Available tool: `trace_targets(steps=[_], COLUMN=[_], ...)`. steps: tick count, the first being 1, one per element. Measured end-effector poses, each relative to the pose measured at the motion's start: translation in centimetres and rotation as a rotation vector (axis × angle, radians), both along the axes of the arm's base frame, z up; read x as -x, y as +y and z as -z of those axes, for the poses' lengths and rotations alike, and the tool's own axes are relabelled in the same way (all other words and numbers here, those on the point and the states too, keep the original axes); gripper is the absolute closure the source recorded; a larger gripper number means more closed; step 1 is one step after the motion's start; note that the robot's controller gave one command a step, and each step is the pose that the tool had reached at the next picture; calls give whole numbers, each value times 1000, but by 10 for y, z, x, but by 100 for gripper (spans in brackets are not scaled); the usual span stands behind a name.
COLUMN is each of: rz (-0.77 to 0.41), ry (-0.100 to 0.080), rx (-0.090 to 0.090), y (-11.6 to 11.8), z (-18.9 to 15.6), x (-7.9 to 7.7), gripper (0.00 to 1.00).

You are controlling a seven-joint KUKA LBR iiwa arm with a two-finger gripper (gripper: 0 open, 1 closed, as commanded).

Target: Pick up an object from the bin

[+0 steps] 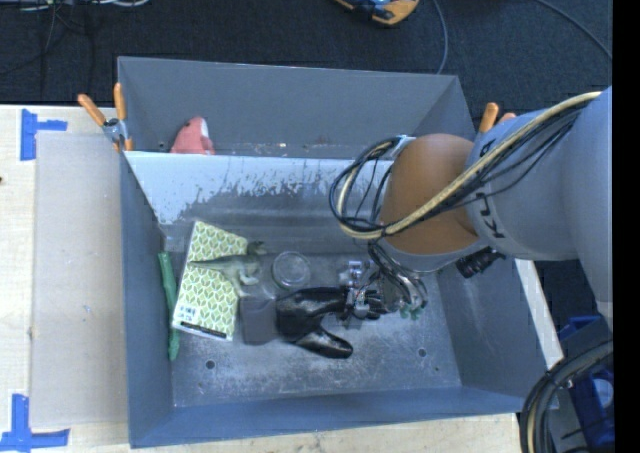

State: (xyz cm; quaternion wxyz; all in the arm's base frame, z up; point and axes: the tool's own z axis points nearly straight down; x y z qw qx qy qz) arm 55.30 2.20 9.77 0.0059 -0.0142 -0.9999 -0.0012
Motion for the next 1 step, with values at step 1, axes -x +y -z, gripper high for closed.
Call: trace_targets(steps=[1], rz=[-1], ry=[0], rx=[0], y=[0], z=[-15], x=[0], gripper=[100])
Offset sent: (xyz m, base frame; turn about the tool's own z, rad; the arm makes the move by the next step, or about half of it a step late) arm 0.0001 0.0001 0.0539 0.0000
